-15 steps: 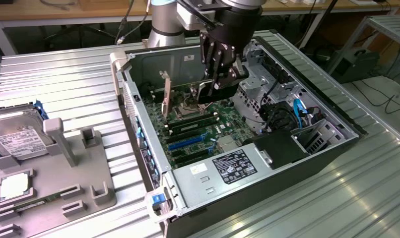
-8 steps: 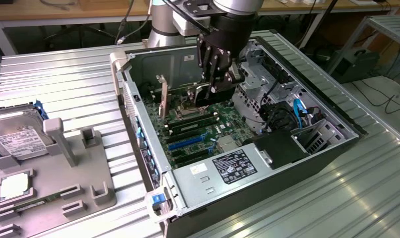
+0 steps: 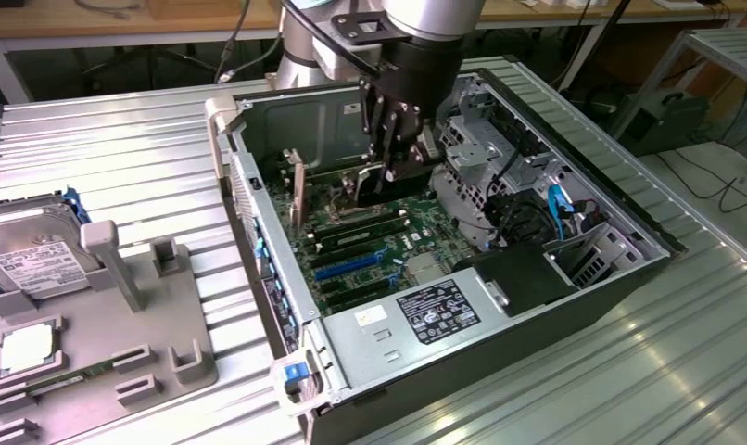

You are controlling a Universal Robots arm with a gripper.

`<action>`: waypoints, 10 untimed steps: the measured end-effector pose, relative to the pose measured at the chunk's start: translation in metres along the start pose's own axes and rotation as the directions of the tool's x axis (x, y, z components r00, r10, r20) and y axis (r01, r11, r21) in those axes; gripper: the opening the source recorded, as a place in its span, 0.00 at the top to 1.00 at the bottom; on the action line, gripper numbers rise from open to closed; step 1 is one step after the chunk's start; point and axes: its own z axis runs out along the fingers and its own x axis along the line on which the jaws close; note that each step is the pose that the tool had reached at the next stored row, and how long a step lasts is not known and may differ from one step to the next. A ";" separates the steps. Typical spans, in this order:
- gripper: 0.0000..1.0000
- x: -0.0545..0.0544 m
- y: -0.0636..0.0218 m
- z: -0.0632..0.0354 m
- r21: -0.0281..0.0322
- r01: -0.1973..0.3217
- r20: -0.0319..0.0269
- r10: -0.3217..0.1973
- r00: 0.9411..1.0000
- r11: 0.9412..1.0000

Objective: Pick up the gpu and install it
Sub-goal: 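Insert the gpu into the slot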

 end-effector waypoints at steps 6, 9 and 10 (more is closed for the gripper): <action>0.73 0.000 0.0026 0.0091 0.000 0.000 0.000 0.000 1.000 1.000; 0.73 0.000 0.0041 0.0125 0.000 -0.001 0.000 0.001 1.000 1.000; 0.73 0.000 0.0041 0.0141 0.000 -0.003 0.000 0.003 1.000 1.000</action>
